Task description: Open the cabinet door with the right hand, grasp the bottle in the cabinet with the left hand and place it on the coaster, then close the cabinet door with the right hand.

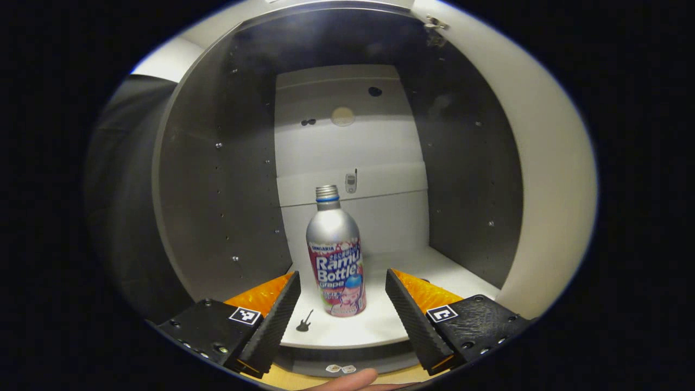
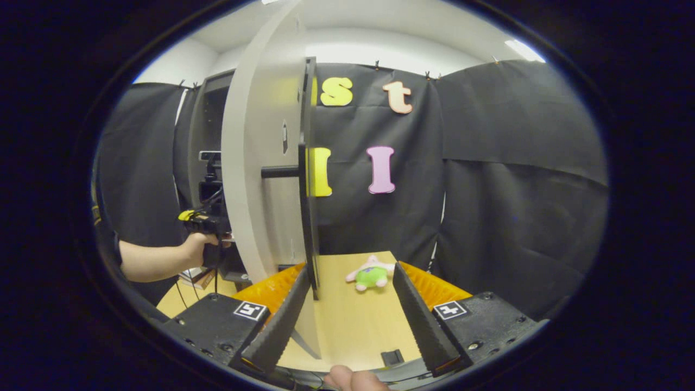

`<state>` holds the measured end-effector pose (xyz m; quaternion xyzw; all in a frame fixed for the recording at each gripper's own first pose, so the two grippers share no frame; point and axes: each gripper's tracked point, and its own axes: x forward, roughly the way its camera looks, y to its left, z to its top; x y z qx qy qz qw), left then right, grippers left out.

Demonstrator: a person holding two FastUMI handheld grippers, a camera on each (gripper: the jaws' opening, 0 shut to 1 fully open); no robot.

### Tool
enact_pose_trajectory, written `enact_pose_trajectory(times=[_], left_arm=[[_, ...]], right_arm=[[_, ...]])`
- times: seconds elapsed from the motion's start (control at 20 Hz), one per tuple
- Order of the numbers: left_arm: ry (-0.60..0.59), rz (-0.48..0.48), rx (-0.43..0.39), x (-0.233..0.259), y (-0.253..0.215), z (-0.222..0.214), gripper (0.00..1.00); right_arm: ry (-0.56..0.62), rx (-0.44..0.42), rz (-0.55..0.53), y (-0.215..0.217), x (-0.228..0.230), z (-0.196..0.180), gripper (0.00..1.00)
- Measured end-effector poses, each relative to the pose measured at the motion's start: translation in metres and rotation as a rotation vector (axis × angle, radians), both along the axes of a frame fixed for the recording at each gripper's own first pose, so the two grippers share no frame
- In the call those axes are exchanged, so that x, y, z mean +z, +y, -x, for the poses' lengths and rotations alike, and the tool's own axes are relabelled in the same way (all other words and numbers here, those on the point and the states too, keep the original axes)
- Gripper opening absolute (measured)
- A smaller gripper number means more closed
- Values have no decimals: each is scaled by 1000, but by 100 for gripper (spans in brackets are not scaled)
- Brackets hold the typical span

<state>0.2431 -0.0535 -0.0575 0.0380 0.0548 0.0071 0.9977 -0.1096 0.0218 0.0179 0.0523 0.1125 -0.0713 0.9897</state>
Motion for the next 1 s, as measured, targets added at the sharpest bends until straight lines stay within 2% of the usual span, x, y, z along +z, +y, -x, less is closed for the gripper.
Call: enact_pose_trajectory(times=[0.1,0.15,0.25,0.35,0.4,0.45,0.65,0.85,1.0], left_arm=[[1,-3,12,3,1,-20,95],[12,-11,10,-1,1,-31,95],[47,-22,16,-15,3,-49,95],[85,-19,30,-27,3,-56,95],[77,-14,32,-26,3,-57,92],[64,-7,32,-23,3,-57,81],[19,28,-9,-7,-1,-51,77],[-2,33,-52,7,-5,-25,77],[-25,-3,-87,13,-6,-4,77]], right_arm=[[1,15,-16,9,0,2,97],[3,7,-5,5,-1,2,94],[6,11,0,4,-1,2,97],[11,11,2,5,-1,3,94],[16,10,4,4,-1,3,97],[22,7,5,3,-2,3,97],[23,-10,3,2,-2,3,97],[4,-39,-31,7,-5,2,97],[42,-31,6,5,-11,6,97]])
